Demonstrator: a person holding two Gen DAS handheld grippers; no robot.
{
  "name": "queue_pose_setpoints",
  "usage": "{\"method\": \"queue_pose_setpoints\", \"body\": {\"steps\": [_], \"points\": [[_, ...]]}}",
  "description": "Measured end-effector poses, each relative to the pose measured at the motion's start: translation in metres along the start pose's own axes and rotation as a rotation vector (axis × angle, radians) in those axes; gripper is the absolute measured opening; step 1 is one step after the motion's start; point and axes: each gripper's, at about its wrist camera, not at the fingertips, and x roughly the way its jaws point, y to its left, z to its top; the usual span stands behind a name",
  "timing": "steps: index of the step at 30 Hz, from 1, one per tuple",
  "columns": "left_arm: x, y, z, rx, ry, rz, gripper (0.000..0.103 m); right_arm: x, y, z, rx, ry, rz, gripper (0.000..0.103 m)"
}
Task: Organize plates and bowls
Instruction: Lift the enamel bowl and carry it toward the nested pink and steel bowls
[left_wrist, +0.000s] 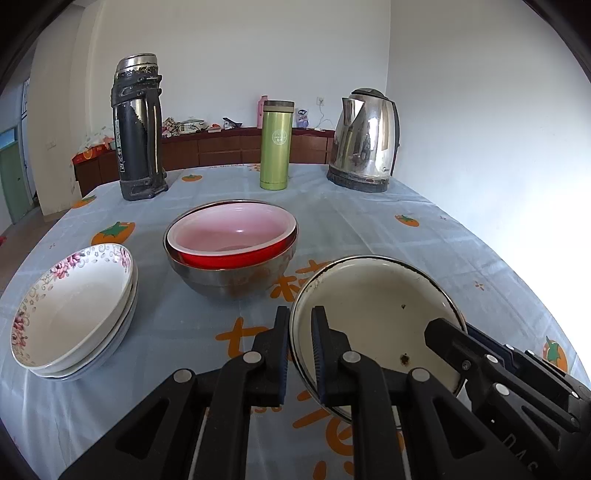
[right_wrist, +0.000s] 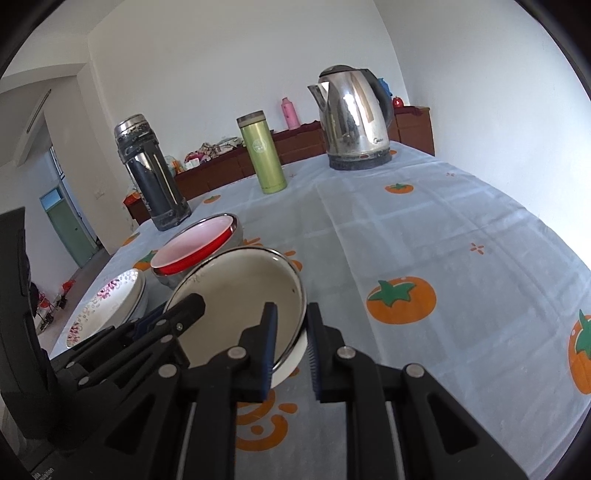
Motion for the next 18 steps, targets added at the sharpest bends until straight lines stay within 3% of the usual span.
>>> {"method": "queue_pose_setpoints", "body": {"steps": [18], "points": [[-0.015,0.027,0.049,-0.037,-0.107,0.016,0.013,0.006,0.029,0.042,-0.01,-0.062,0.069,0.016]]}}
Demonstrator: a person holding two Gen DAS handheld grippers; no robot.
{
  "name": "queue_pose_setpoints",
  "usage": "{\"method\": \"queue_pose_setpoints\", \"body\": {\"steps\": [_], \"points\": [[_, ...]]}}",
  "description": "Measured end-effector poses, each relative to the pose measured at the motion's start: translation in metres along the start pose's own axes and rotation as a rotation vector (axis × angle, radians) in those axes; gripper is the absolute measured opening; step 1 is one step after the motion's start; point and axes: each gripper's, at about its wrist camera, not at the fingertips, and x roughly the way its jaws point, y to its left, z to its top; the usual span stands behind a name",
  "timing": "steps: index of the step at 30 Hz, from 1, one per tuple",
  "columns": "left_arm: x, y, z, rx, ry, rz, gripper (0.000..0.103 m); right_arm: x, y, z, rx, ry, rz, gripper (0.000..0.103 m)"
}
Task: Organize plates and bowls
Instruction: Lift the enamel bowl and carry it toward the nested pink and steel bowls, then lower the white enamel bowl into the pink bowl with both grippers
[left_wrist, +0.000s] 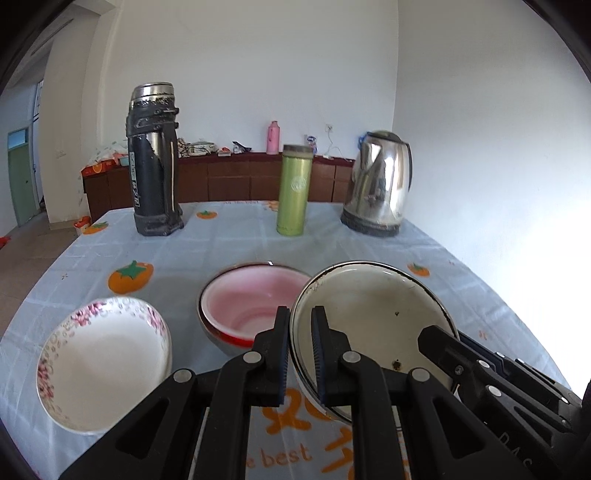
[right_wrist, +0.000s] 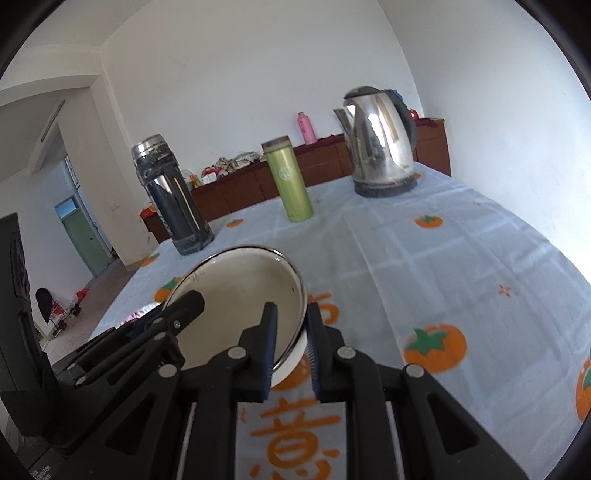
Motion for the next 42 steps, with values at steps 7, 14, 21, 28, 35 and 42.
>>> {"method": "queue_pose_setpoints", "body": {"steps": [7,14,21,28,35,42], "points": [[0.006,0.014,0.014,-0.039,-0.024,0.01,0.013,0.014,0.013,0.016,-0.008,-0.017,0.007,0.016],[0.016,0.031,0.025,-0.072,-0.032,0.018,0.013,0.03,0.023,0.026,-0.011,-0.022,0.023,0.016],[0.025,0.054,0.039,-0.122,-0.044,0.038,0.013,0.045,0.044,0.038,-0.033,-0.05,0.043,0.016],[0.04,0.067,0.044,-0.15,-0.033,0.053,0.013,0.064,0.049,0.045,-0.01,-0.037,0.062,0.016],[0.064,0.069,0.04,-0.153,0.021,0.068,0.013,0.086,0.04,0.043,0.031,0.013,0.062,0.016],[0.079,0.07,0.034,-0.15,0.062,0.083,0.013,0.102,0.032,0.04,0.04,0.058,0.057,0.015]]}}
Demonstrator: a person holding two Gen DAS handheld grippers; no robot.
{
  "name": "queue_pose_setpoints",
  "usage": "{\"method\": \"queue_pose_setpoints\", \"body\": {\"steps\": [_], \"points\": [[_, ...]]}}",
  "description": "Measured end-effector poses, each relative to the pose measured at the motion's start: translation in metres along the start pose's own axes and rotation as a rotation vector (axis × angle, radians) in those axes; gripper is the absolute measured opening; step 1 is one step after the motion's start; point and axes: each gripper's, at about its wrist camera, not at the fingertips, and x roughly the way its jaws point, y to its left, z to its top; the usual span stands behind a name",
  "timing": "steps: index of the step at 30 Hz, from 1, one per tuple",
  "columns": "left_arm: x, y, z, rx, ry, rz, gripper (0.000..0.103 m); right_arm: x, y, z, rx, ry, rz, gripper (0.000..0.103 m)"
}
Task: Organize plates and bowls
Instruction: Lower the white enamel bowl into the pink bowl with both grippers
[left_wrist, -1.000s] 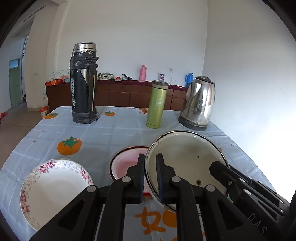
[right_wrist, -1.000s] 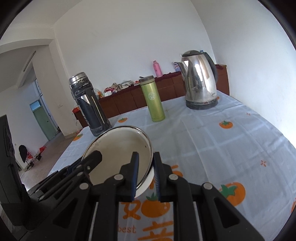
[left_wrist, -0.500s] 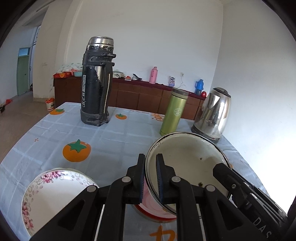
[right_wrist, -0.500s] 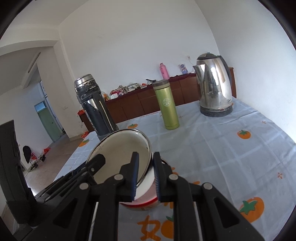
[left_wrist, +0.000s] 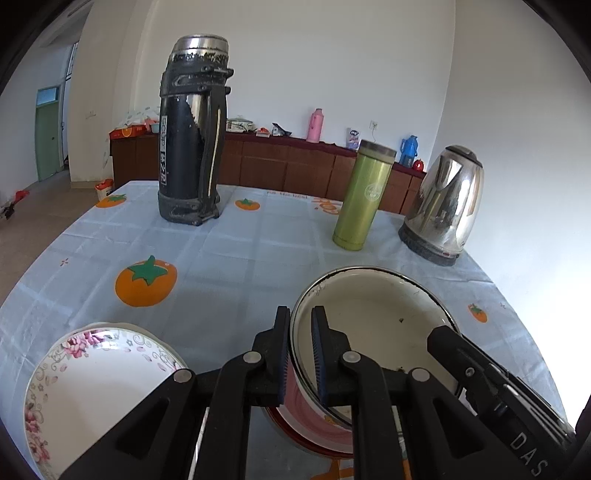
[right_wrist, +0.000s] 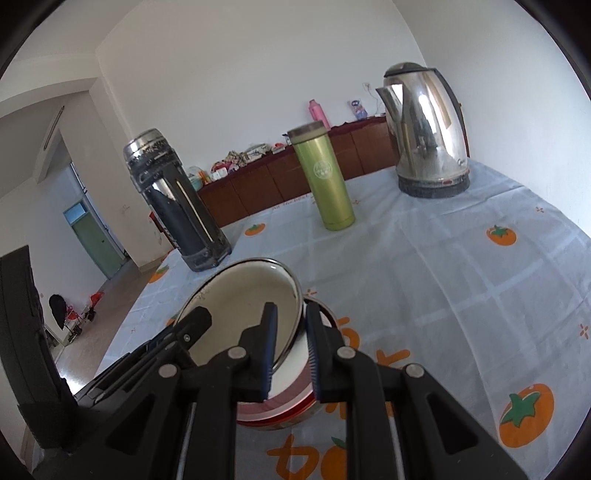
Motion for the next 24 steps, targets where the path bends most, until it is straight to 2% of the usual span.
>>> {"method": "queue_pose_setpoints", "body": {"steps": [16,24], "points": [[0.018,0.001,-0.008,-0.004,0.056,0.029,0.013,0.018,-0.007,-0.004,0.004,0.049,-0.014,0.013],[0.02,0.0,-0.009,0.003,0.058,0.038,0.013,0.019,-0.008,-0.005,-0.005,0.054,-0.025,0.012]]}}
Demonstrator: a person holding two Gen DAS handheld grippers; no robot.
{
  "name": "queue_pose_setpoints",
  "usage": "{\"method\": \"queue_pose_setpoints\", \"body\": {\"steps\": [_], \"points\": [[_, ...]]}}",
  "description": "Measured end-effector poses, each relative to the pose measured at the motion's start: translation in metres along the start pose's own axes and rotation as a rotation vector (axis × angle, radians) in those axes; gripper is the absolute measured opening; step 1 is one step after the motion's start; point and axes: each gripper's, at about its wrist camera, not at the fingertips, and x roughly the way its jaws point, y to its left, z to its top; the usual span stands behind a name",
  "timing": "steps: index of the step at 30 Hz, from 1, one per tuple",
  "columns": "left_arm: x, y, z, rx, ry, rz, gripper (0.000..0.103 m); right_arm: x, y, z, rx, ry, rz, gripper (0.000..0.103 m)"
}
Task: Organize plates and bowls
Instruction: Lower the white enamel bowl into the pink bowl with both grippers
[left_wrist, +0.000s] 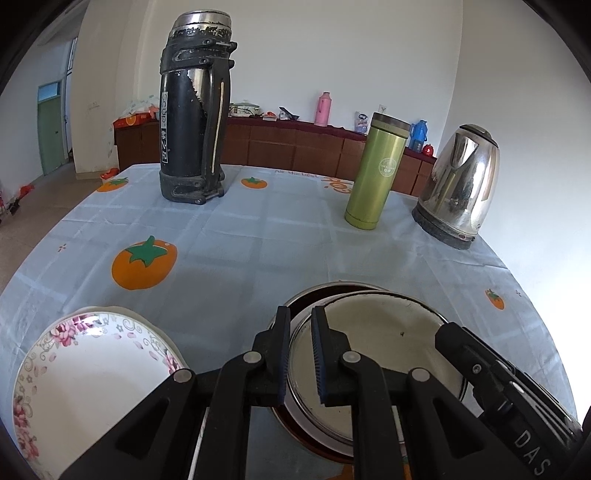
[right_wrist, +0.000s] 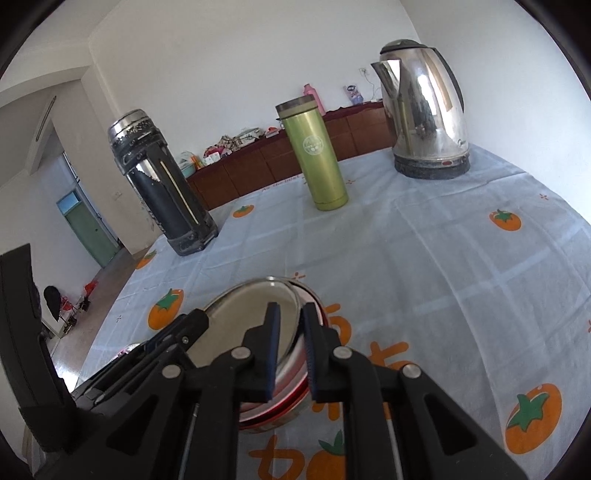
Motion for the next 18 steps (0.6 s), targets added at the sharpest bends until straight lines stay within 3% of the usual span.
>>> {"method": "queue_pose_setpoints", "body": {"steps": [18], "points": [[0.0031,0.0,-0.0012,0.016,-0.009,0.025,0.013,0.0017,0.001,-0.0003,-0.021,-0.008,-0.013,0.012]]}}
